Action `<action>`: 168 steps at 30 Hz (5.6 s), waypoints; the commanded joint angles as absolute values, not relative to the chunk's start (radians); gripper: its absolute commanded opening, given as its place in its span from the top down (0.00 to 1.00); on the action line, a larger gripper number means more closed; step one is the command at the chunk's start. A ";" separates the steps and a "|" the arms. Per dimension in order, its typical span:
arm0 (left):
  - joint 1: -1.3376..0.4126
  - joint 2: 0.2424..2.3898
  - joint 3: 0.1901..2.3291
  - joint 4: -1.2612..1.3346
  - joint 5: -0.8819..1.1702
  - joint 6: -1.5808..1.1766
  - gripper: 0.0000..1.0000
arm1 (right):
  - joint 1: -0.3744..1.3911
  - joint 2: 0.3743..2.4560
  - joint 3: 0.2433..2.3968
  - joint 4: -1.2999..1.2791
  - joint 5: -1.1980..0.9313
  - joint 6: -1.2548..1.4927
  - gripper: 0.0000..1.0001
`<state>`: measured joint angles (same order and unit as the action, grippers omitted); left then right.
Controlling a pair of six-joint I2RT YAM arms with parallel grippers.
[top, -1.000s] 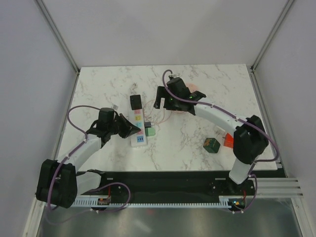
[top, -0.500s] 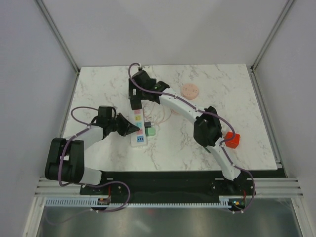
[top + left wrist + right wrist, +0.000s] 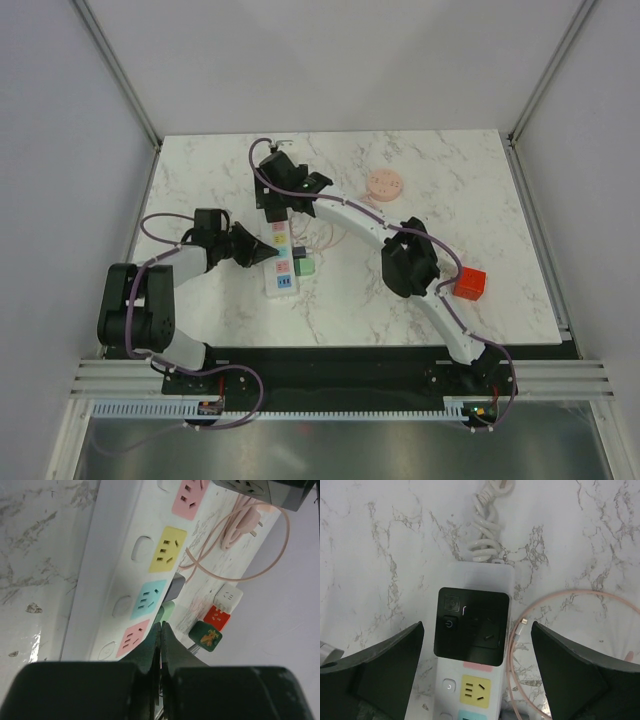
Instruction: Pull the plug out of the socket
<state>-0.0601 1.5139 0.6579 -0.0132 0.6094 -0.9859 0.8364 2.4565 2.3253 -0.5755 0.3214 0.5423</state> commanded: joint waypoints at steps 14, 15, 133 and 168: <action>-0.043 1.578 0.673 0.041 0.609 -1.017 0.98 | 0.850 2.548 2.390 -0.499 0.330 0.548 0.37; -0.043 1.582 0.672 0.041 0.607 -1.017 0.98 | 0.851 2.551 2.388 -0.499 0.333 0.545 0.39; -0.066 1.545 0.925 -0.186 0.868 -0.744 0.98 | -0.383 1.178 0.739 -0.216 -0.203 0.588 1.00; -0.066 1.548 0.908 -0.189 0.897 -0.732 0.98 | -0.385 1.299 0.696 -0.215 -0.207 0.535 0.69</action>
<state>-0.0673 1.5513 0.8936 -0.1867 0.8669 -0.7696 -0.3828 1.3087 0.6987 -0.2398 -0.2077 0.5564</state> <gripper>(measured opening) 0.026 0.693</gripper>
